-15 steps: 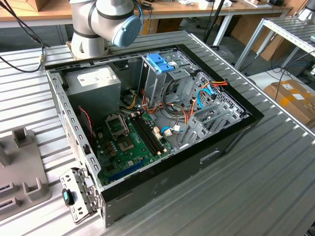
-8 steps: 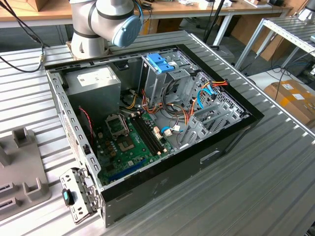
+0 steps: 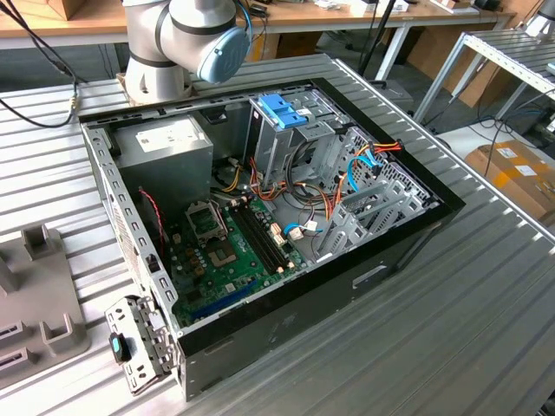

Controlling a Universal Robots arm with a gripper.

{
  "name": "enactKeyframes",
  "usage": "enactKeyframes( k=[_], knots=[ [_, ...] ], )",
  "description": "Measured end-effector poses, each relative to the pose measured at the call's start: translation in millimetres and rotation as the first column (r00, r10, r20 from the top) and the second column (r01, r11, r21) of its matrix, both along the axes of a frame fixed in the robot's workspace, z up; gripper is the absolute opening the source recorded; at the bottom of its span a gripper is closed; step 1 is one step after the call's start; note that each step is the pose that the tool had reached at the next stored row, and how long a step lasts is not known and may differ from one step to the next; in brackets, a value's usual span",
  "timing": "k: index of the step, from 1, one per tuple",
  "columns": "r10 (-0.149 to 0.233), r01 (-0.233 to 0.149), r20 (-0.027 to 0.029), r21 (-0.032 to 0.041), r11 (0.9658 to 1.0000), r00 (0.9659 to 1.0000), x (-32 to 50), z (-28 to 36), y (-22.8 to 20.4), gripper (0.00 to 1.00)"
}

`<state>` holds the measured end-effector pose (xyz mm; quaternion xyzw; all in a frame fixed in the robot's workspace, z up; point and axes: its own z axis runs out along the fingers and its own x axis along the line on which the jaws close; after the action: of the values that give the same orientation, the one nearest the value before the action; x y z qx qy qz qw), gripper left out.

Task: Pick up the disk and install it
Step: 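Pick up the disk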

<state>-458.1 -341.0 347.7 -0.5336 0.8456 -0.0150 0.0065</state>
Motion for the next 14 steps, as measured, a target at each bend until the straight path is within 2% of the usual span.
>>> enactKeyframes(
  k=[4,8,12,14],
  knots=[
    [0.049,-0.049,0.0000,-0.0001,0.9988,0.9988,0.0,0.0,0.0,0.11],
    [0.104,-0.104,-0.0002,-0.0020,0.9946,0.9946,0.0,-0.1,-0.1,0.11],
    [0.159,-0.159,-0.0006,-0.0049,0.9872,0.9872,0.0,-0.2,0.0,0.11],
    [0.187,-0.187,-0.0007,-0.0058,0.9823,0.9823,0.0,-0.4,0.0,0.11]
  ],
)
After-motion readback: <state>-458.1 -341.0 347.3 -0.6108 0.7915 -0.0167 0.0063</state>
